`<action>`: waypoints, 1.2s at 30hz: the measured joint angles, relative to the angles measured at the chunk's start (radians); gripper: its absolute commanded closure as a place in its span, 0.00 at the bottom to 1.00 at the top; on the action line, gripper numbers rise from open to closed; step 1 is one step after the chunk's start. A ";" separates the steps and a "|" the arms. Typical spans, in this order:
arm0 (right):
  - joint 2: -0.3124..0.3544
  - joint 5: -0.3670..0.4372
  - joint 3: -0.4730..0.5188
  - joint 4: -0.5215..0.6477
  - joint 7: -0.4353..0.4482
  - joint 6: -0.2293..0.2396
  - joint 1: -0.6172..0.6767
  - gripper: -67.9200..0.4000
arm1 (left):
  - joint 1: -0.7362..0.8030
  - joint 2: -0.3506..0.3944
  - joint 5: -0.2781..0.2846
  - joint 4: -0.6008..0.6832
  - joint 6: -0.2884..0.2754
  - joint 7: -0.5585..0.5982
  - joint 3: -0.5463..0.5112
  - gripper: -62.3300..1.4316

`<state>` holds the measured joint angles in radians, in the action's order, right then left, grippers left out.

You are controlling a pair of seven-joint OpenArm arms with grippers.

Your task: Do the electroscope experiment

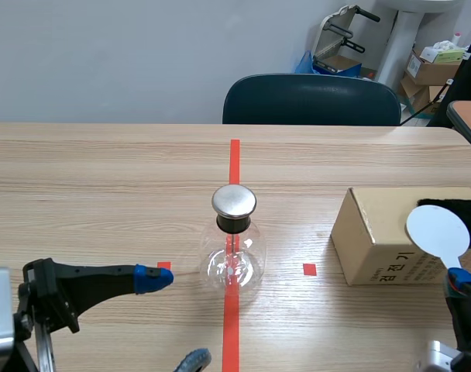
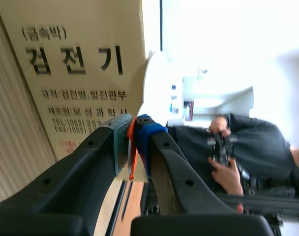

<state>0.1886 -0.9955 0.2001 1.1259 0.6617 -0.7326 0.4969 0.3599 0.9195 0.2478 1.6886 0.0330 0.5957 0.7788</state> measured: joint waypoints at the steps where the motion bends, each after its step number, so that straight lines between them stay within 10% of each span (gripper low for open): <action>1: 0.000 0.009 0.000 0.000 -0.087 0.001 0.000 0.98 | 0.000 0.000 0.000 0.000 0.000 0.000 0.000 0.31; 4: 0.006 0.027 0.008 0.000 -0.248 0.001 0.000 0.98 | 0.000 0.002 0.000 0.000 0.000 0.012 0.000 0.31; 10: 0.013 -0.013 0.001 0.000 0.106 0.000 -0.001 0.98 | 0.000 0.019 0.025 0.000 -0.002 0.041 0.000 0.31; 16: 0.002 0.021 0.005 0.001 -0.238 0.003 0.000 0.98 | 0.000 0.034 0.026 0.000 -0.019 0.053 0.000 0.31; 22: 0.005 -0.023 0.005 0.002 0.141 0.000 -0.003 0.98 | -0.019 0.034 0.026 0.000 -0.027 0.052 0.040 0.31; 29: 0.007 0.018 0.006 0.003 -0.281 0.004 -0.005 0.98 | -0.078 0.034 0.046 0.000 -0.027 0.042 0.135 0.31; 36: 0.002 -0.013 0.002 0.004 0.032 0.003 -0.006 0.98 | -0.077 0.034 0.051 0.000 -0.018 0.043 0.126 0.31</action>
<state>0.1909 -1.0088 0.2024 1.1301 0.6937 -0.7292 0.4911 0.2825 0.9531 0.2993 1.6886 0.0147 0.6392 0.9043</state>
